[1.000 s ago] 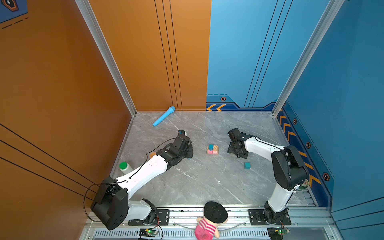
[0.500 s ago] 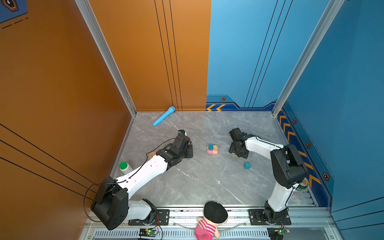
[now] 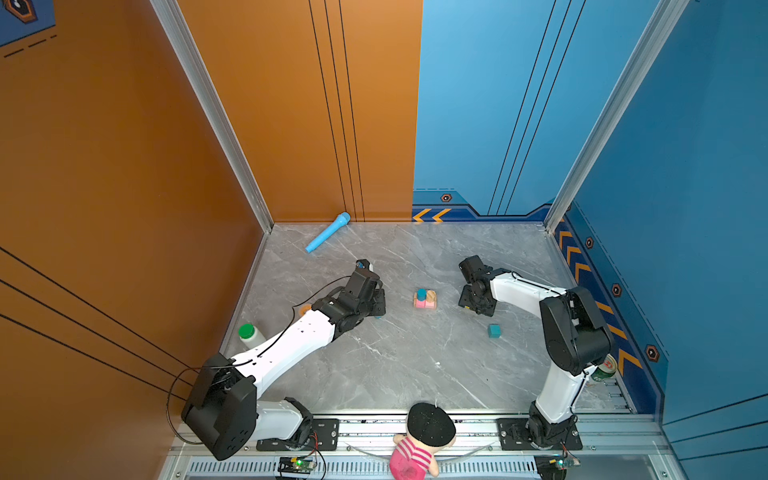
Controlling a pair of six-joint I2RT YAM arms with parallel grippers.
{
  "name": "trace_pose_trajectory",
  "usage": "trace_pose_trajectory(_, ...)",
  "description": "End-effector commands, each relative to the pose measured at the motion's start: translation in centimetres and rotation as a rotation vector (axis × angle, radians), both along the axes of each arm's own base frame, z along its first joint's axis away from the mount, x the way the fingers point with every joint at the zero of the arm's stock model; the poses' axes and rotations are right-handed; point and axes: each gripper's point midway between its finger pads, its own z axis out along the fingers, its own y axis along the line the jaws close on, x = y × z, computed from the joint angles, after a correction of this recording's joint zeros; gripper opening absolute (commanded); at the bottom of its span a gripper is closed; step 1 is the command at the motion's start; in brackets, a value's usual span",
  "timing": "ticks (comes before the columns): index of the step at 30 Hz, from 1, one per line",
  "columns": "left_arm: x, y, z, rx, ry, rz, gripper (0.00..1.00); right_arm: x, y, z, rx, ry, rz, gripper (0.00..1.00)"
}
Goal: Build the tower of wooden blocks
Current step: 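Lower the right gripper around the yellow block and close it, then lift the yellow block with the right gripper and carry it over the stack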
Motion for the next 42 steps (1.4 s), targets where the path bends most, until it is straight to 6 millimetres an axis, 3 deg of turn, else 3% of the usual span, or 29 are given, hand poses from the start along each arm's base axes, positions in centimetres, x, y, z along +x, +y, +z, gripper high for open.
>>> trace_pose_trajectory(1, -0.2, 0.2, 0.2, -0.003, -0.003, -0.006, 0.03, 0.5, 0.0, -0.3, -0.005, 0.011, 0.020, 0.63)
trace_pose_trajectory(10, -0.4, 0.5, 0.3, -0.003, -0.005, -0.002, 0.03, 0.3, 0.5, 0.2, 0.004, 0.030, 0.065, 0.54)
trace_pose_trajectory(20, -0.7, 0.9, 0.6, -0.005, -0.018, 0.002, 0.03, 0.1, 2.7, 4.8, -0.007, 0.028, 0.199, 0.53)
trace_pose_trajectory(31, -1.6, 2.5, 1.5, -0.006, -0.038, 0.017, 0.04, -0.8, 8.5, 10.6, 0.004, -0.011, 0.331, 0.52)
trace_pose_trajectory(42, -2.4, 4.6, 2.4, -0.036, -0.070, 0.043, 0.07, -0.7, 13.8, 10.9, 0.028, -0.027, 0.338, 0.52)
